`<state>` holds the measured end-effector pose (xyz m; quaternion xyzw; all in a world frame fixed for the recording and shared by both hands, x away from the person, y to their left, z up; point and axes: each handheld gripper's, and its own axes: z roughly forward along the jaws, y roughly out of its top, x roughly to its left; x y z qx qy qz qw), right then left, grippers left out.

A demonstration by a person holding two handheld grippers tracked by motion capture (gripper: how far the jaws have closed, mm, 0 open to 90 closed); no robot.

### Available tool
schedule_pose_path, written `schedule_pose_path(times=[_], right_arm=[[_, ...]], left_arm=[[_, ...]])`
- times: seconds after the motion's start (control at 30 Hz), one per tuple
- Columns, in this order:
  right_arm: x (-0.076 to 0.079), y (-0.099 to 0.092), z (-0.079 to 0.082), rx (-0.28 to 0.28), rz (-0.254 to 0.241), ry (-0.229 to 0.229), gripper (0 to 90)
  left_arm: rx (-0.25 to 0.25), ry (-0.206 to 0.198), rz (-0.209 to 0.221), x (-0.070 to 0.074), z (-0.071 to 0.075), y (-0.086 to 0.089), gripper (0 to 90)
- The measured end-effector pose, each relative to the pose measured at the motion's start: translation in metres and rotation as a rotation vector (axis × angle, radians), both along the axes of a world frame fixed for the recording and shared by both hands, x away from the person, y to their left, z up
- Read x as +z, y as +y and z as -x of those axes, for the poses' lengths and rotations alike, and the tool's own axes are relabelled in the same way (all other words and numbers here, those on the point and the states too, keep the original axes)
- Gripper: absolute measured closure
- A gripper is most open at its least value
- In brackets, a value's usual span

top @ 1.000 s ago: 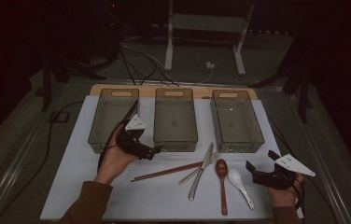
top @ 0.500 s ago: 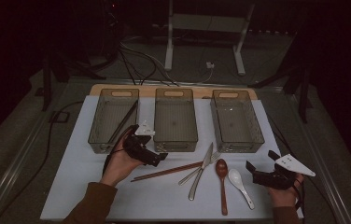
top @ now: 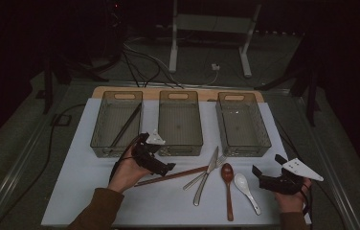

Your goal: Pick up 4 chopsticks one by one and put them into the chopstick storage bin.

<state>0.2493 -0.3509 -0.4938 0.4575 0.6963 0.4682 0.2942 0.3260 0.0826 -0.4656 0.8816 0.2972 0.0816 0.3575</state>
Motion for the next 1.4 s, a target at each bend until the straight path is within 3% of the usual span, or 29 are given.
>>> schedule_pose_path(times=[0.23, 0.37, 0.53, 0.57, 0.73, 0.87, 0.93, 0.97, 1.07, 1.4], right_arm=[[0.0, 0.0, 0.0, 0.001, -0.001, -0.001, 0.0], [0.0, 0.0, 0.0, 0.001, 0.001, 0.001, 0.0], [0.0, 0.001, 0.0, 0.003, 0.004, 0.002, 0.0], [0.0, 0.001, 0.0, 0.003, 0.004, 0.002, 0.0], [0.0, 0.001, 0.0, 0.003, 0.004, 0.001, 0.0], [0.0, 0.0, 0.0, 0.003, 0.003, 0.002, 0.0], [0.0, 0.0, 0.0, 0.003, 0.003, 0.0, 0.0], [0.0, 0.0, 0.0, 0.003, 0.002, 0.001, 0.0], [0.0, 0.0, 0.0, 0.001, 0.0, 0.001, 0.0], [0.0, 0.0, 0.0, 0.002, 0.001, 0.003, 0.0]], left_arm=[[-0.033, 0.01, -0.023, -0.004, 0.004, -0.007, 1.8], [-0.072, 0.035, -0.026, -0.01, 0.007, -0.013, 4.9], [-0.091, 0.05, -0.064, -0.021, 0.007, -0.024, 8.3], [-0.082, 0.045, -0.076, -0.023, 0.006, -0.026, 11.6], [-0.123, 0.062, -0.066, -0.031, 0.002, -0.037, 45.3], [-0.16, 0.067, -0.096, -0.036, 0.0, -0.047, 61.7], [-0.164, 0.065, -0.131, -0.039, -0.001, -0.051, 67.6], [-0.171, 0.07, -0.125, -0.039, -0.001, -0.052, 69.8], [-0.174, 0.061, -0.163, -0.04, -0.002, -0.052, 76.0], [-0.186, 0.075, -0.21, -0.04, 0.002, -0.048, 86.1]])
